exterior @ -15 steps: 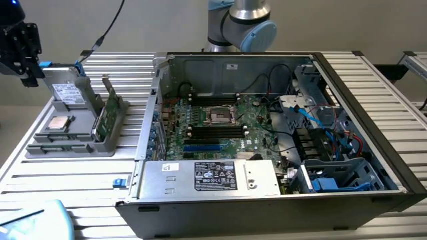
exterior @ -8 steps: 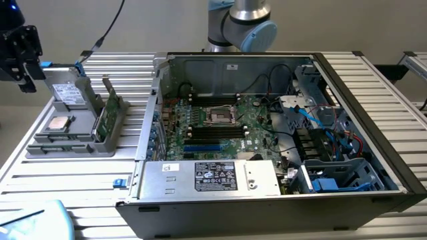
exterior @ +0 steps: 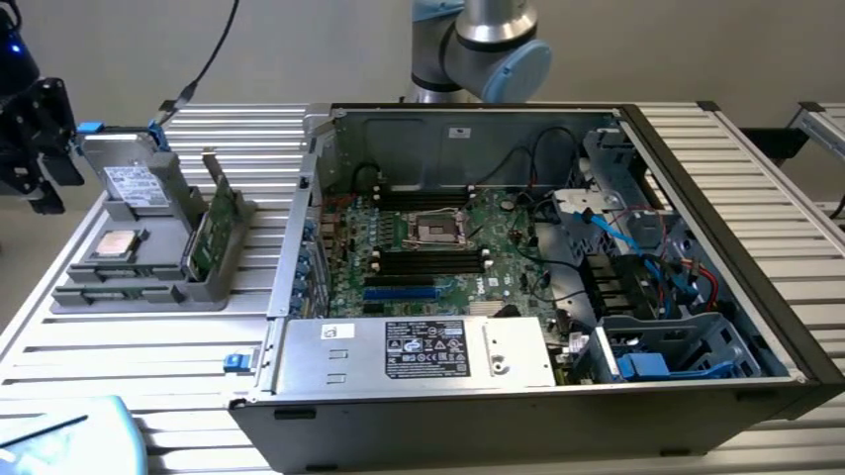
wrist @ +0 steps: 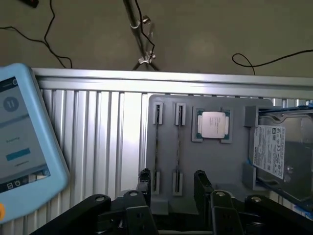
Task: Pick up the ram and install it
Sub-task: 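Pick up the ram and move it above insertion slot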
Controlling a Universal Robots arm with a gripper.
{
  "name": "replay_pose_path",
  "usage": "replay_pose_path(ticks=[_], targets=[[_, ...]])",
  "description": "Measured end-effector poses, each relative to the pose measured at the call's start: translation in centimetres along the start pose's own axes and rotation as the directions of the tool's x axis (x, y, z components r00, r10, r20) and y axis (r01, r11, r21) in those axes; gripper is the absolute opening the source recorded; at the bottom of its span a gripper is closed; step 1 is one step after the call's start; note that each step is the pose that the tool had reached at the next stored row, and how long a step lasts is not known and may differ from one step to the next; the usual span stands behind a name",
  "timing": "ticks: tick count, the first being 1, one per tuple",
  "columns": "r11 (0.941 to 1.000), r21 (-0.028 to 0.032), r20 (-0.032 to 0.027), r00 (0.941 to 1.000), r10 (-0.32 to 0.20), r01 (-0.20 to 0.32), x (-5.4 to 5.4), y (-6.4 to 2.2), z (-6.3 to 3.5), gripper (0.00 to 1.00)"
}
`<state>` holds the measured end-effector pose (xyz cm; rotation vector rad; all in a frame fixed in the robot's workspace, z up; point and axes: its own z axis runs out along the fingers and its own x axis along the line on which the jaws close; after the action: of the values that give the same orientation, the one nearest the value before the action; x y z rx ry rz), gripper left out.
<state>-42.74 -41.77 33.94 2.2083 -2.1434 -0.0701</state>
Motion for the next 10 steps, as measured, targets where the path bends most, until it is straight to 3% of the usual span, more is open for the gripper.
replay_pose_path(ticks=[6, 10], targets=[[1.0000, 0.0008, 0.0264, 0.9996, -0.002, 0.002, 0.8, -0.89, 0.51, 0.49], [1.0000, 0.0009, 0.0280, 0.9996, -0.002, 0.002, 1.2, -0.97, 1.24, 0.49]])
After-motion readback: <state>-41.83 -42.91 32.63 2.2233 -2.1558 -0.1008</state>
